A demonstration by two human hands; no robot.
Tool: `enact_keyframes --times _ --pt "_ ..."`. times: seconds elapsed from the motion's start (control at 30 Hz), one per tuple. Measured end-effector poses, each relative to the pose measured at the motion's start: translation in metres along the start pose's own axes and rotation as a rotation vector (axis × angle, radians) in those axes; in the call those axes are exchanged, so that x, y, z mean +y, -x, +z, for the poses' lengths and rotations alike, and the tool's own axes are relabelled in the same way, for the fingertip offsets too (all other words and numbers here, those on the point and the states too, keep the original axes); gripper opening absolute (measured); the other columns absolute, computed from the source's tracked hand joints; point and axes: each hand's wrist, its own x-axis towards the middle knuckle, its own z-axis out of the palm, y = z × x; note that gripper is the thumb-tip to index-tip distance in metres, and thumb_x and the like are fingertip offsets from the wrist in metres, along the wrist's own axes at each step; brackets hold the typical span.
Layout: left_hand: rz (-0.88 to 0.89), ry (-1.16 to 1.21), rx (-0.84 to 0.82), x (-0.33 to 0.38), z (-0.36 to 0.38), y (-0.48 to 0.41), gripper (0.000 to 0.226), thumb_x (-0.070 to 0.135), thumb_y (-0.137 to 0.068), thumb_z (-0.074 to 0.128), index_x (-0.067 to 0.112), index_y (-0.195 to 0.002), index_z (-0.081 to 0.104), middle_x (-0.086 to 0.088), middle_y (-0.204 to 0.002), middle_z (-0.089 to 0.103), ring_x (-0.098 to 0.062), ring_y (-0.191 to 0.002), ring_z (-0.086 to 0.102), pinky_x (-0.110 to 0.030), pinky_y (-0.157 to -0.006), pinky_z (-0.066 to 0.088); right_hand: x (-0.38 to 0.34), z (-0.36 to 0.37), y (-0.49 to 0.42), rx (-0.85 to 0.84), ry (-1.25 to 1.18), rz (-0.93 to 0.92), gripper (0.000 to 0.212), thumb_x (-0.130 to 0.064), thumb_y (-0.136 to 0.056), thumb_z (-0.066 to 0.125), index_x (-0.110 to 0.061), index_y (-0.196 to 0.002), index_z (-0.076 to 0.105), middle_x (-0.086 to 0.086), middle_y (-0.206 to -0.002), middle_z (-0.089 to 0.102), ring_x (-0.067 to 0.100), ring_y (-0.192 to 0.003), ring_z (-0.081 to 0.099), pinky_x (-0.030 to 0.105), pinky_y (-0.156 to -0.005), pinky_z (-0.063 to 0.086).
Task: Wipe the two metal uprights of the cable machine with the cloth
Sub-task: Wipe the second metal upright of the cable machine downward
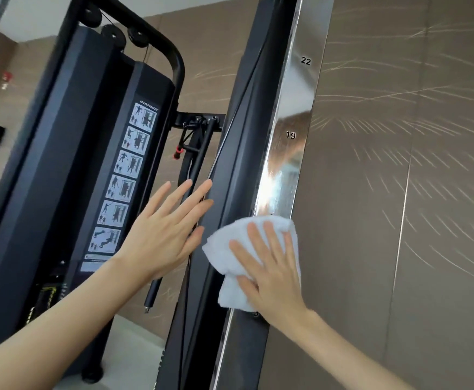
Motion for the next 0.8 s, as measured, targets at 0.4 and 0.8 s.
enact_keyframes --times 0.4,0.8 --pt "0.014 0.012 0.075 -0.012 -0.008 0.006 0.045 0.028 -0.096 0.038 0.007 -0.13 0.059 -0.007 -0.158 0.032 -0.032 -0.141 0.04 -0.052 -0.116 0.026 0.046 -0.021 -0.111 0.014 0.124 0.043 0.037 -0.028 -0.092 0.039 -0.006 -0.096 0.069 0.017 -0.135 0.052 0.038 -0.137 0.027 0.051 -0.114 0.006" --pt "0.033 0.055 0.045 -0.018 -0.014 0.009 0.045 0.027 -0.095 0.035 0.006 -0.126 0.06 -0.011 -0.157 0.035 -0.031 -0.142 0.038 -0.05 -0.118 0.024 0.064 -0.03 -0.141 0.001 0.256 0.033 0.038 -0.027 -0.09 0.039 -0.004 -0.086 0.069 0.021 -0.129 0.054 0.044 -0.13 0.036 0.063 -0.107 0.018"
